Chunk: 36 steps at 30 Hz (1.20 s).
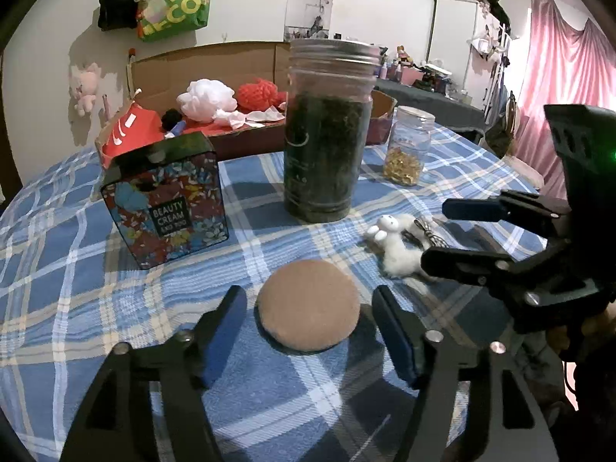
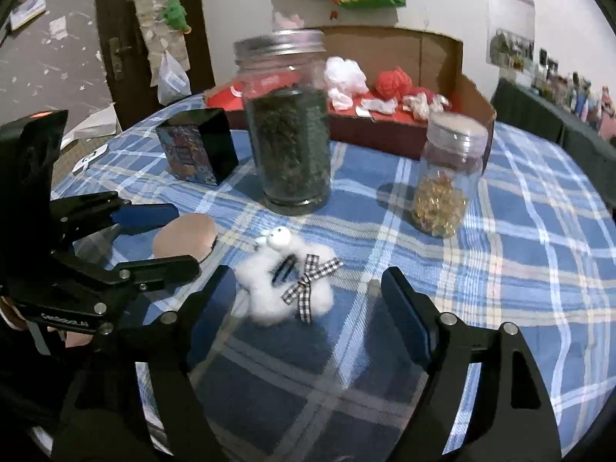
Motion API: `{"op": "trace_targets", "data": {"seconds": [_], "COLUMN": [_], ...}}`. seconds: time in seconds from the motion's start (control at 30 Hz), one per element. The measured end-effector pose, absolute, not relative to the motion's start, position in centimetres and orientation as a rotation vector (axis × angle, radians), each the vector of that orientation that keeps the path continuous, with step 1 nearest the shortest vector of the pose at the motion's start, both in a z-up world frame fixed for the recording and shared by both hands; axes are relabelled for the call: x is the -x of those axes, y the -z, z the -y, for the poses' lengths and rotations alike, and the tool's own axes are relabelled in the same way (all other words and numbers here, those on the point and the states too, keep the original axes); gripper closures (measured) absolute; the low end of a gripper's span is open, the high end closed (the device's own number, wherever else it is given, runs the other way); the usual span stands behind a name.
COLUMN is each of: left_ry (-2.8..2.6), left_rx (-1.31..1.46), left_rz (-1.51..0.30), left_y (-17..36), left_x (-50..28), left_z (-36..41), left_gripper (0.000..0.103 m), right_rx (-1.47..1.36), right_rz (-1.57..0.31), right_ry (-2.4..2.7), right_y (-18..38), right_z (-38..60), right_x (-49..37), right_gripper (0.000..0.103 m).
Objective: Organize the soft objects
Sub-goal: 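Grasp the tan round sponge pad with the left tool while the right tool grasps the white sheep plush, then carry the sponge pad and sheep plush over into the red-lined box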
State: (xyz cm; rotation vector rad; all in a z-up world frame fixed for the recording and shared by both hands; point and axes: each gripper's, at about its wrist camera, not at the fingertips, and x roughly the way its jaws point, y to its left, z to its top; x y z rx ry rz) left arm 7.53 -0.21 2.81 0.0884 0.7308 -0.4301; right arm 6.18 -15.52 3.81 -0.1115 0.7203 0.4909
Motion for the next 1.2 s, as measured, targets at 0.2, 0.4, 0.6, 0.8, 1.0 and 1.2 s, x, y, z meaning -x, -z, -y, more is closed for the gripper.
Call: {"op": "trace_targets", "data": {"seconds": [0.2,0.4,0.6,0.8,1.0,1.2], "left_ry": [0.425,0.431,0.463,0.457,0.409,0.342], "left_rx": [-0.095,-0.12,-0.128,-0.112,-0.073,-0.06], "left_rz": [-0.728,-0.717,-0.699,-0.696,-0.713,-0.707], "left_y": [-2.7,-2.6,-3.1,-3.4,-3.7,-4.3], "left_x": [-7.6,-7.5,-7.1,-7.2,-7.5,-7.3], "left_z": [0.2,0.6,1.0,0.7,-1.2,-3.8], "left_gripper": [0.034,0.057,0.059,0.059,0.059,0.059], "right_rx": [0.204,0.244,0.177,0.149,0.128,0.103], "right_rz": [-0.707,-0.677,-0.673,-0.672,-0.683,-0.694], "right_ry": [-0.479,-0.506,-0.514,-0.497,-0.458,-0.417], "right_y": [-3.0,-2.4,-2.9,-3.5,-3.9,-4.3], "right_z": [14.0,12.9,13.9,14.7,16.2,18.2], "right_x": [-6.1,-5.4,-5.5,-5.5,-5.5,-5.6], "right_gripper": [0.026,0.057,0.061,0.061,0.061,0.061]}}
